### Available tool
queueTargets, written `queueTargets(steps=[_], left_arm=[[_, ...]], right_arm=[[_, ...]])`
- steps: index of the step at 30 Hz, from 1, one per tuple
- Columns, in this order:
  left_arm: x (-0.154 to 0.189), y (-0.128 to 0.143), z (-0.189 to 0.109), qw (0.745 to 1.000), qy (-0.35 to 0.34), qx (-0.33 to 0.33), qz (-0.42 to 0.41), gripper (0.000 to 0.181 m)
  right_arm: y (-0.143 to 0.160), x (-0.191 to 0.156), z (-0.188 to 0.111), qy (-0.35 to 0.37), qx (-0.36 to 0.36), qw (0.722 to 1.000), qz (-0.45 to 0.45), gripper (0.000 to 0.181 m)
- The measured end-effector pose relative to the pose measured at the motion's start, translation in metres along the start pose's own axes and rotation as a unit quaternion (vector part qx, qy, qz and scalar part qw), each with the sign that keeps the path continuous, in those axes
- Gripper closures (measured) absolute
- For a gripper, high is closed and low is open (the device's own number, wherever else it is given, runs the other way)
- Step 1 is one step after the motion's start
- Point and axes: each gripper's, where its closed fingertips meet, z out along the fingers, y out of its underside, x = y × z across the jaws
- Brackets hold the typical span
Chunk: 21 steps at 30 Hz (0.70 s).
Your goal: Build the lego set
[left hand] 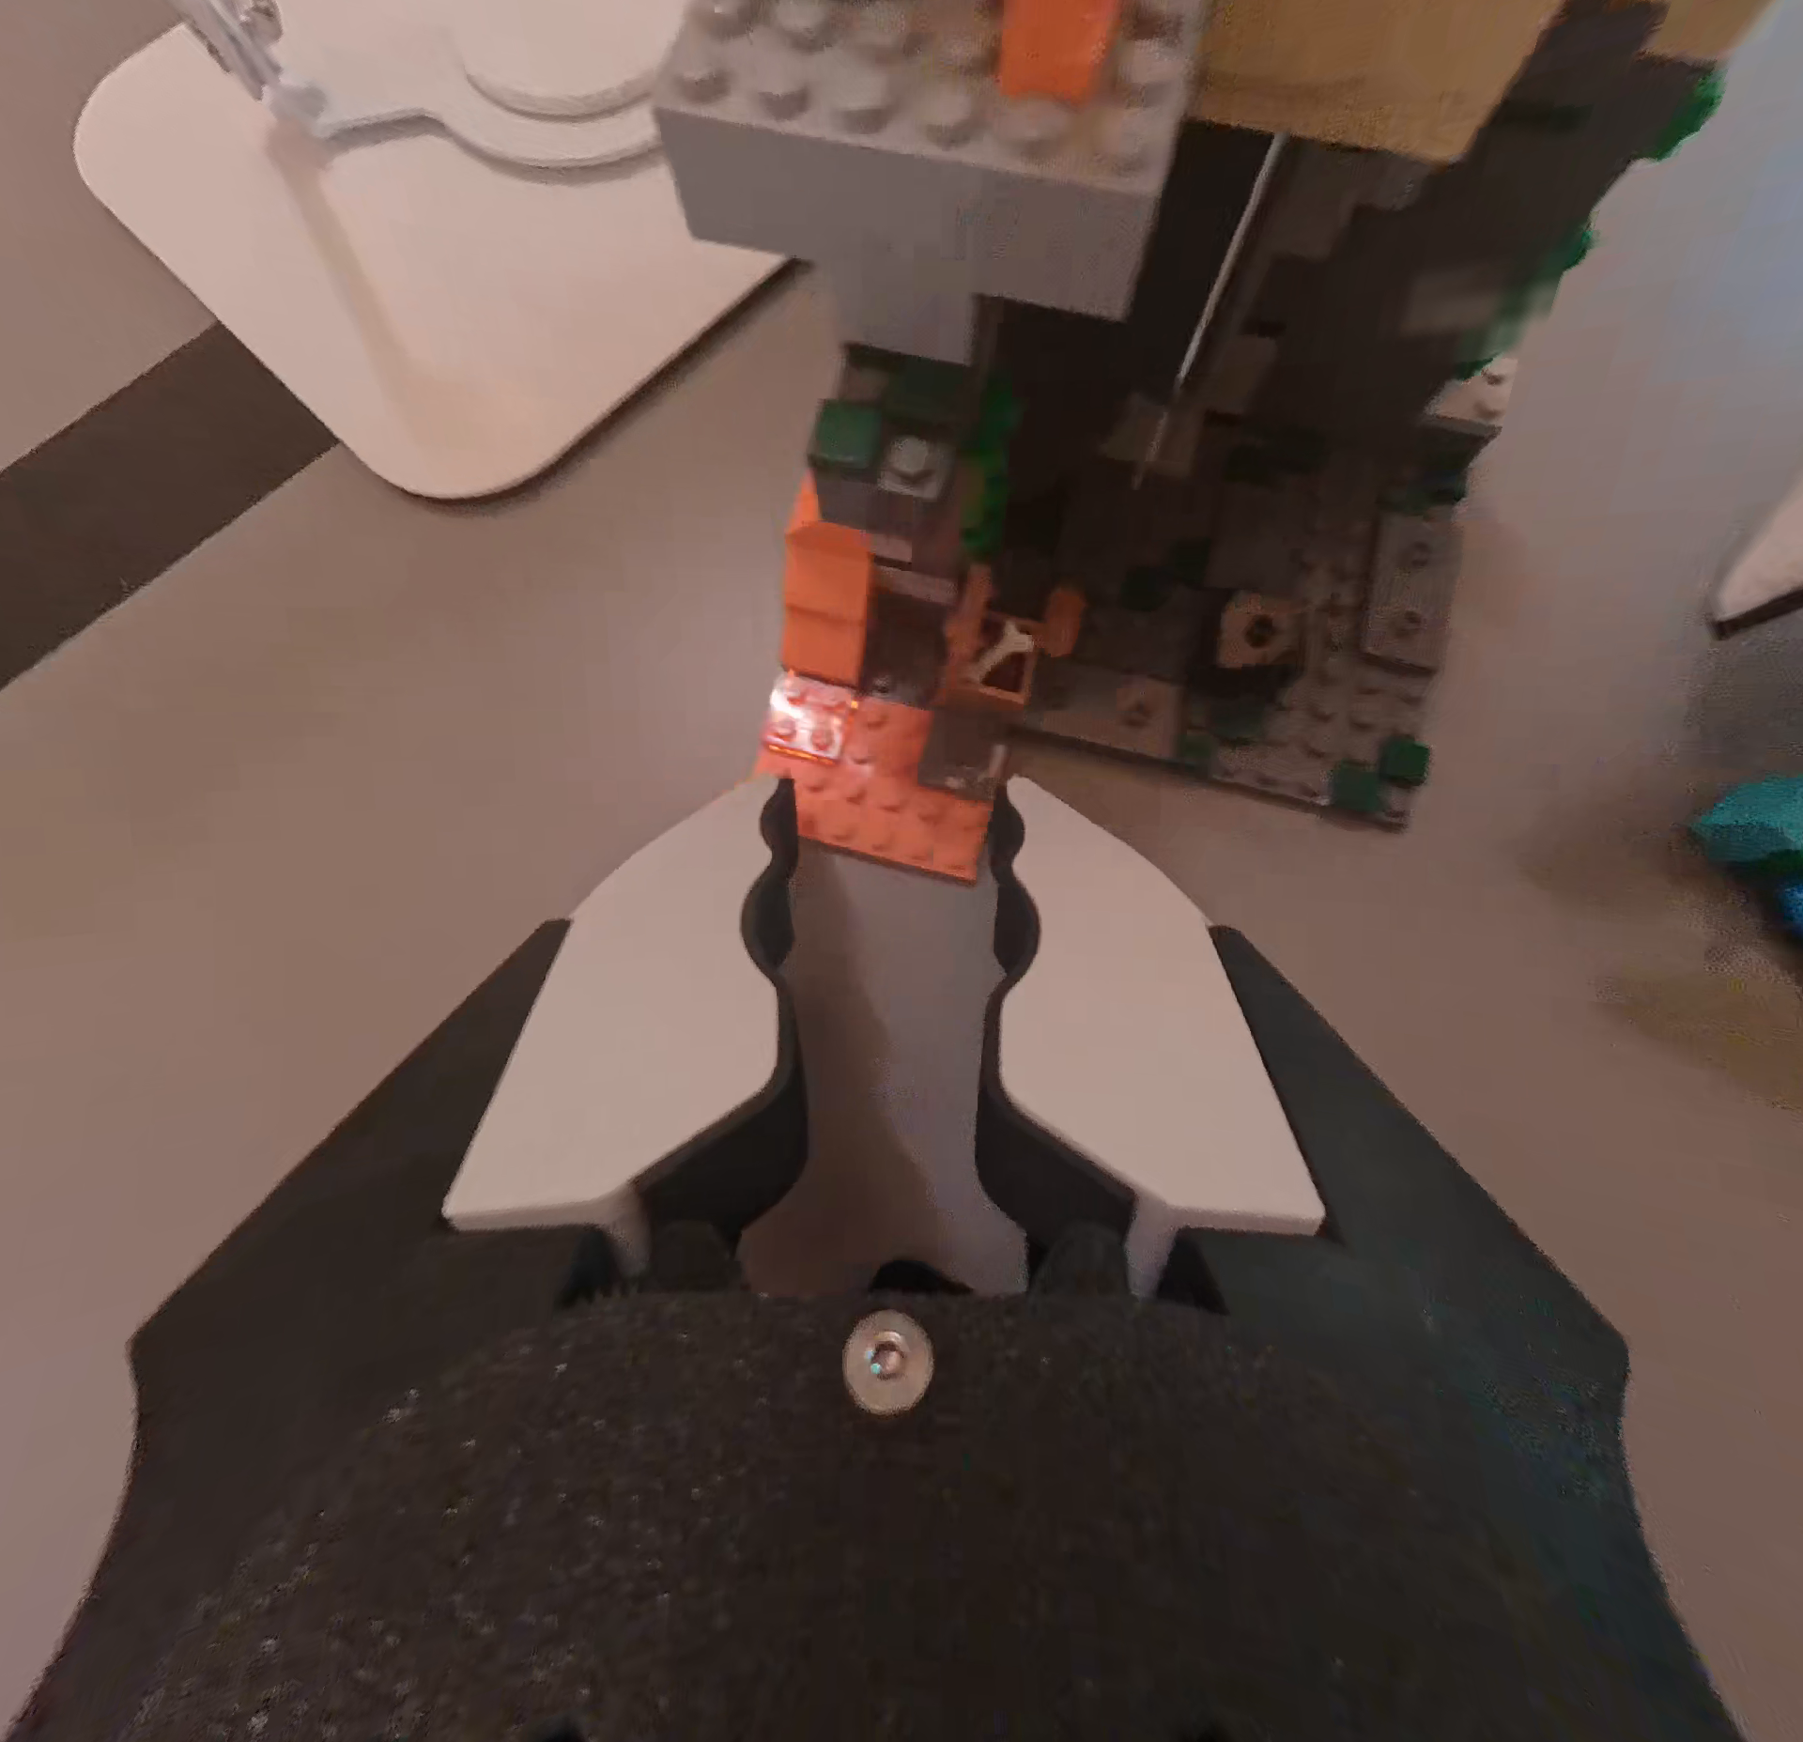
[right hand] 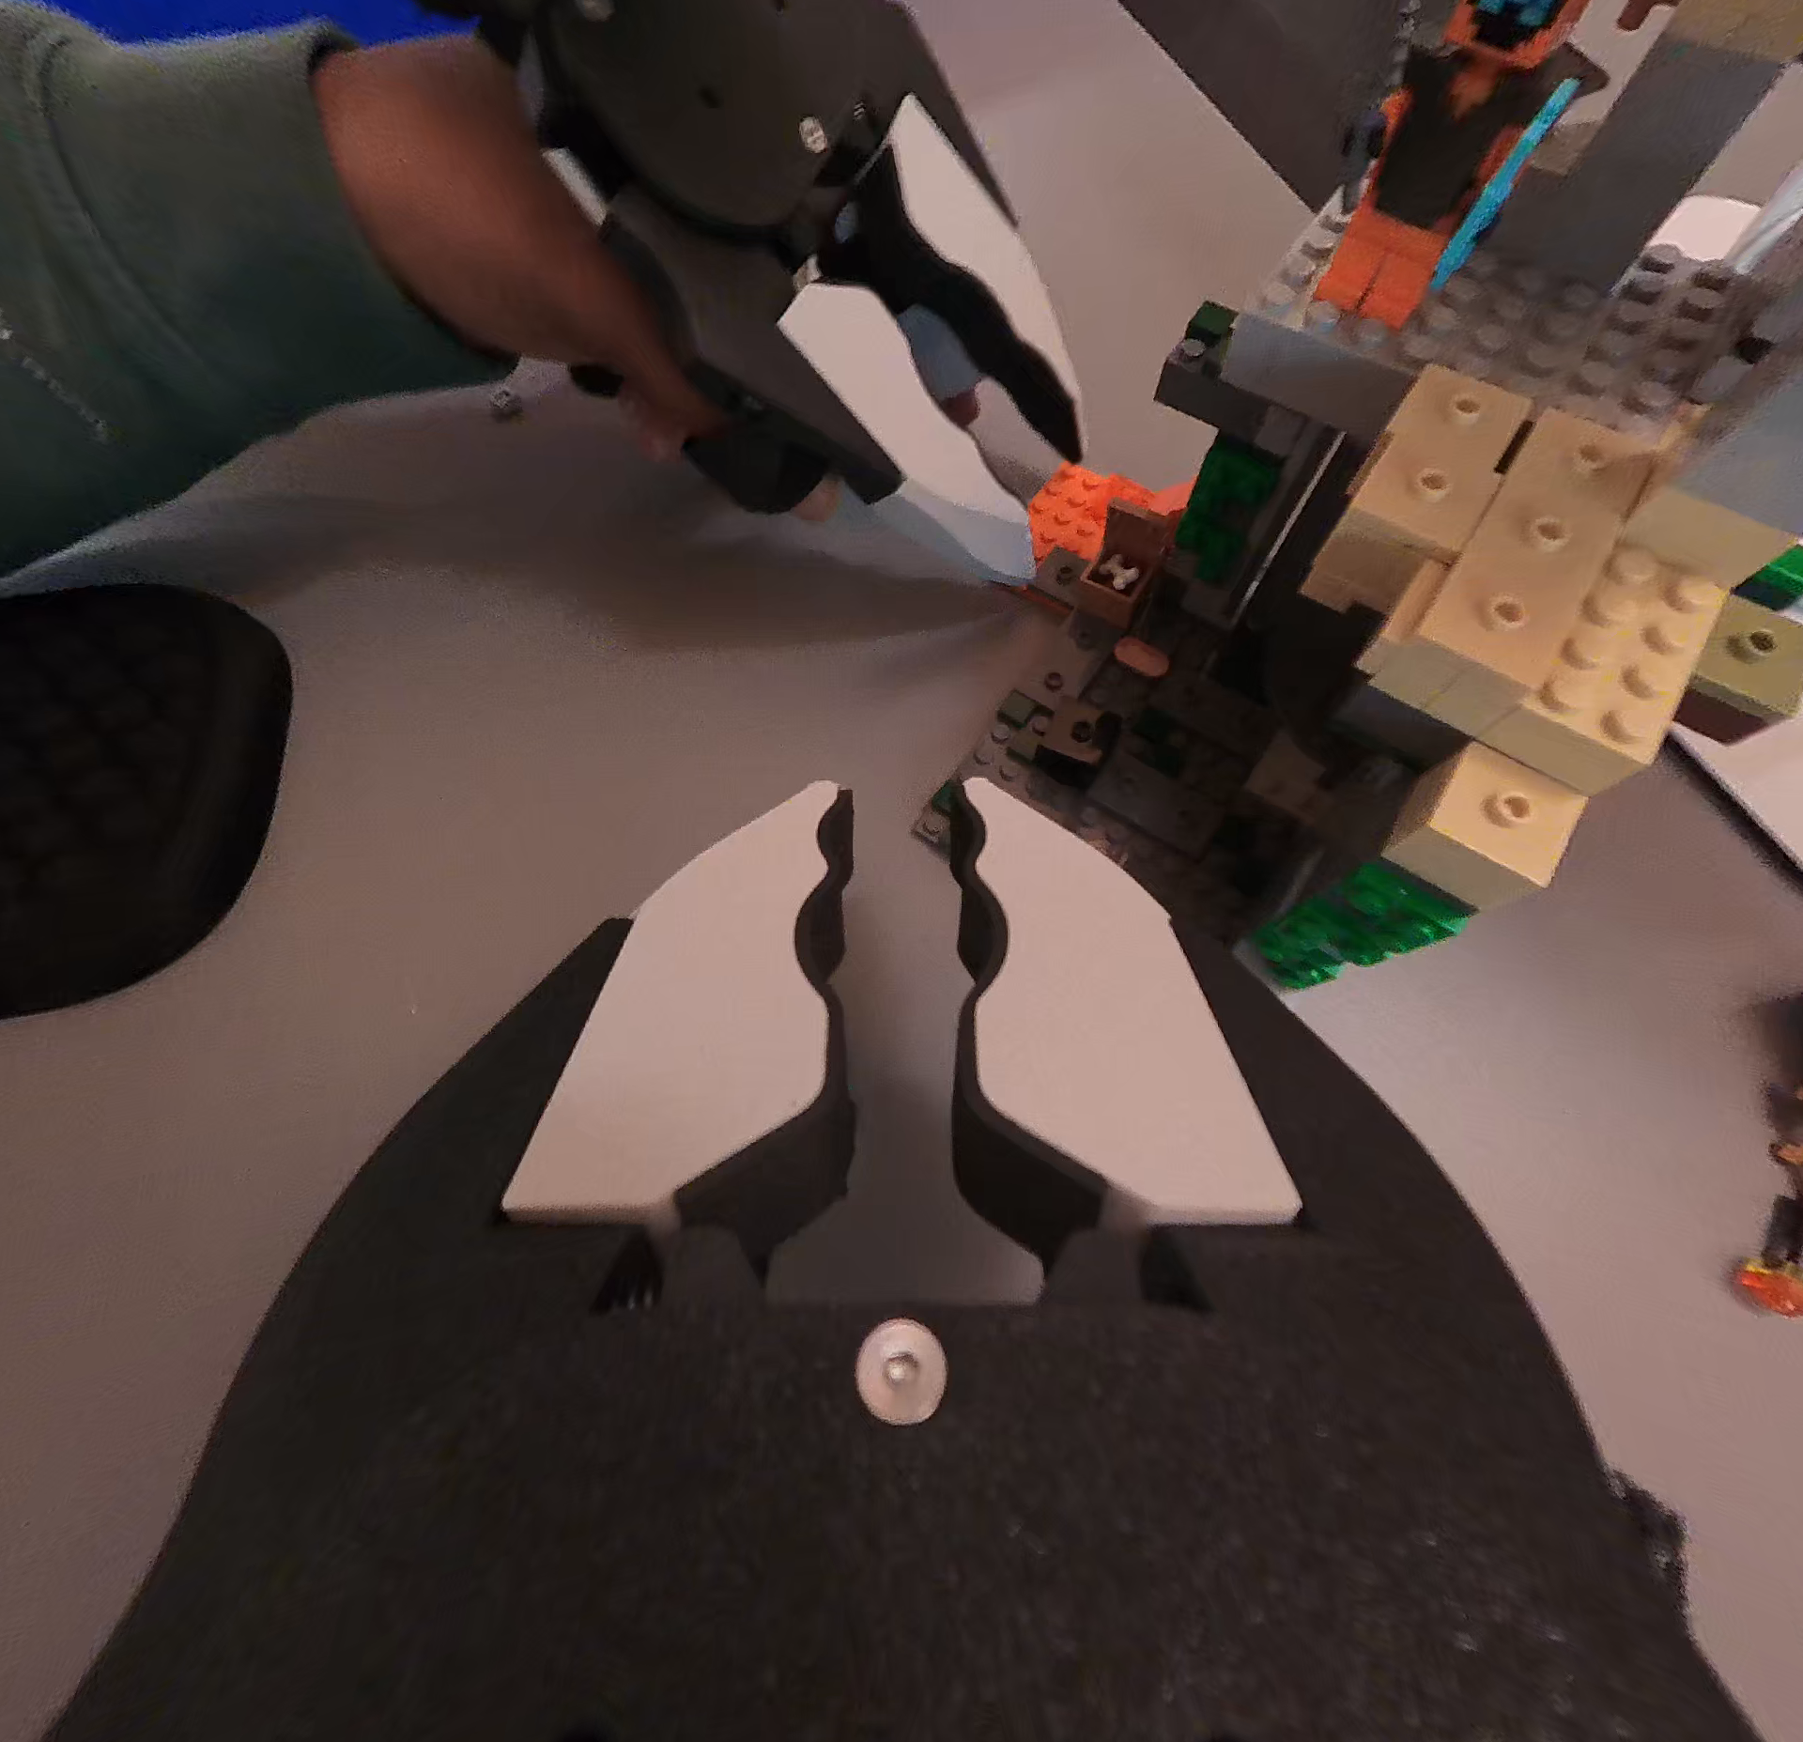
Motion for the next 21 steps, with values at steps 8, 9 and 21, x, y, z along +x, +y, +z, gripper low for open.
queueTargets(steps=[8,9,21], left_arm=[[0.001,0.000,0.014,0.991,0.106,-0.046,0.063,0.126],[0.001,0.000,0.014,0.990,0.105,-0.049,0.076,0.126],[0.077,0.020,-0.011,0.986,0.136,-0.039,0.091,0.144]], right_arm=[[0.007,0.001,0.007,0.002,-0.015,1.000,0.019,0.163],[0.008,0.001,0.007,0.002,-0.016,1.000,0.020,0.162],[0.021,0.025,-0.001,0.083,-0.040,0.996,0.010,0.163]])
